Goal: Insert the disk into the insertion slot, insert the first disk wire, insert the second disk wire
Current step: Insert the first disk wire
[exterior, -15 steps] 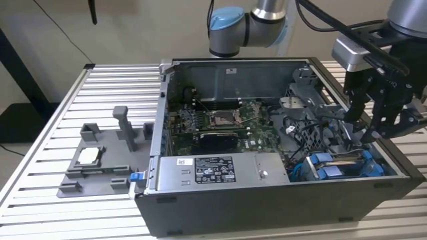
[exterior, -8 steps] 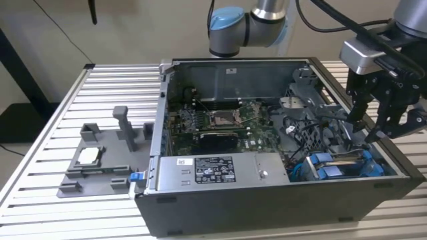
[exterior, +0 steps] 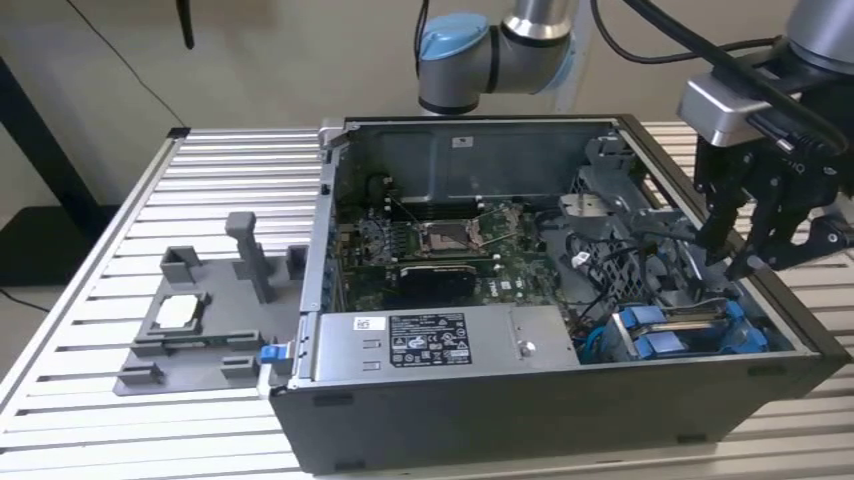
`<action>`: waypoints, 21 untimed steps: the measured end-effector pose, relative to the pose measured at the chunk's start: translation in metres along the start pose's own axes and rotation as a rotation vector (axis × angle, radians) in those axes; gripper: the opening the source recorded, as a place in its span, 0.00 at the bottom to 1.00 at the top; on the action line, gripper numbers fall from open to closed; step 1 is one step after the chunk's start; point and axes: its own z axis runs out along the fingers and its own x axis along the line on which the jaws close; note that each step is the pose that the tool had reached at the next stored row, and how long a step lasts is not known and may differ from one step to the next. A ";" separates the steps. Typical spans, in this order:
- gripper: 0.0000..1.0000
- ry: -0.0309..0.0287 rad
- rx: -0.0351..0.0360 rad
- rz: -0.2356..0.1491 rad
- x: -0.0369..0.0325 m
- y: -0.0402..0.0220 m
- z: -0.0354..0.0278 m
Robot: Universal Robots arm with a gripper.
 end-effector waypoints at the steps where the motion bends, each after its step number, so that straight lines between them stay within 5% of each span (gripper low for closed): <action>1: 0.44 0.0004 0.0000 0.000 -0.0011 -0.0001 0.0000; 7: 0.20 0.0035 -0.0002 0.002 -0.0047 -0.0005 0.0003; 19: 0.19 0.0039 -0.0003 0.002 -0.0048 -0.0005 0.0003; 21: 0.19 0.0042 -0.0053 0.002 -0.0048 -0.0008 0.0004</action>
